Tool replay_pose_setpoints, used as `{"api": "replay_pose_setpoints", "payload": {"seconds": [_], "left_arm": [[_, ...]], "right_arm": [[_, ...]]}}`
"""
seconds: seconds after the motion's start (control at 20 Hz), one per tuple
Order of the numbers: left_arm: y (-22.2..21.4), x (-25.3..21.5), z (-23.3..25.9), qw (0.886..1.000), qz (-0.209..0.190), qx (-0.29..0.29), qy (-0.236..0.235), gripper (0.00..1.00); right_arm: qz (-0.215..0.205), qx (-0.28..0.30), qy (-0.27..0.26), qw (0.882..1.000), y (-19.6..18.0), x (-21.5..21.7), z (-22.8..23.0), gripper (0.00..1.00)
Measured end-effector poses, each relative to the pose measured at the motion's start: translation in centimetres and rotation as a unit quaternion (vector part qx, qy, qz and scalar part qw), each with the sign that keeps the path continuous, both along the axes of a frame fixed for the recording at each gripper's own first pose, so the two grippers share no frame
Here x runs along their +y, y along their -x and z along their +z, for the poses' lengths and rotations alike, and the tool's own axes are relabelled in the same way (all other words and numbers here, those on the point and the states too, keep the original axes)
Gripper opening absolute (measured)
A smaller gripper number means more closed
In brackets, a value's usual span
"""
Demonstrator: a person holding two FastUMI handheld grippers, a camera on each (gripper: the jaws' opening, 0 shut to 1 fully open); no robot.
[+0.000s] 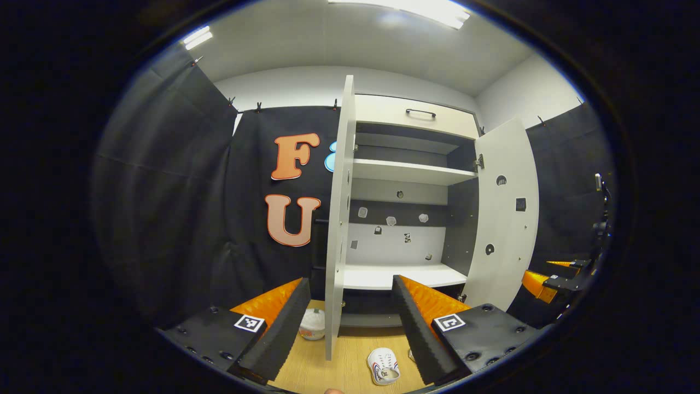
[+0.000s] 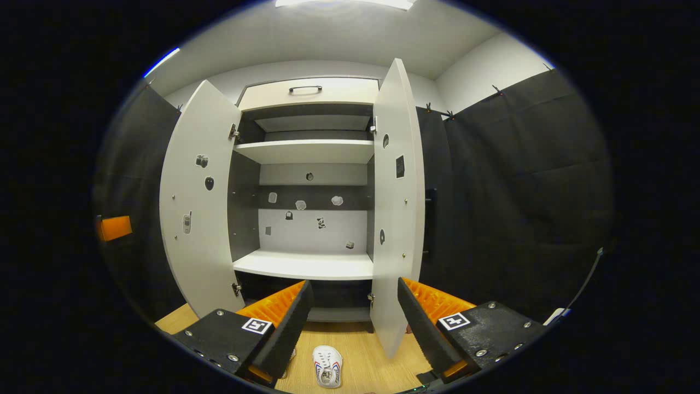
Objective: Grab one shoe with the right hand and put it into the shoe cabinet, grab the other shoe with the left hand and put it into the shoe cabinet; then close the right door with the right hand and the left door with the left hand.
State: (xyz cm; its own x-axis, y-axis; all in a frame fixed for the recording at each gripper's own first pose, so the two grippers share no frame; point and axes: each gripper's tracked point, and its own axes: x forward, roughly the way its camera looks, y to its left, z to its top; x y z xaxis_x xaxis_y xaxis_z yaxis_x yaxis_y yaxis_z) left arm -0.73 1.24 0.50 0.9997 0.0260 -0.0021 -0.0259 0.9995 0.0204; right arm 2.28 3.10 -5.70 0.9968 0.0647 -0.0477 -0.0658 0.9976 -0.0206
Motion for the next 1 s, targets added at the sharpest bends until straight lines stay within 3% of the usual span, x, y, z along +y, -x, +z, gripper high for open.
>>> {"api": "replay_pose_setpoints", "payload": {"seconds": [0.6,1.0], "left_arm": [[0.8,1.1,1.3,1.000,0.017,-0.002,-0.008,0.95],[1.0,2.9,2.1,0.999,0.044,-0.006,-0.024,0.96]], "right_arm": [[0.014,0.149,0.024,0.988,-3.6,2.1,-20.8,0.95],[0.018,0.270,0.050,0.961,-4.8,2.0,-35.1,0.95]]}}
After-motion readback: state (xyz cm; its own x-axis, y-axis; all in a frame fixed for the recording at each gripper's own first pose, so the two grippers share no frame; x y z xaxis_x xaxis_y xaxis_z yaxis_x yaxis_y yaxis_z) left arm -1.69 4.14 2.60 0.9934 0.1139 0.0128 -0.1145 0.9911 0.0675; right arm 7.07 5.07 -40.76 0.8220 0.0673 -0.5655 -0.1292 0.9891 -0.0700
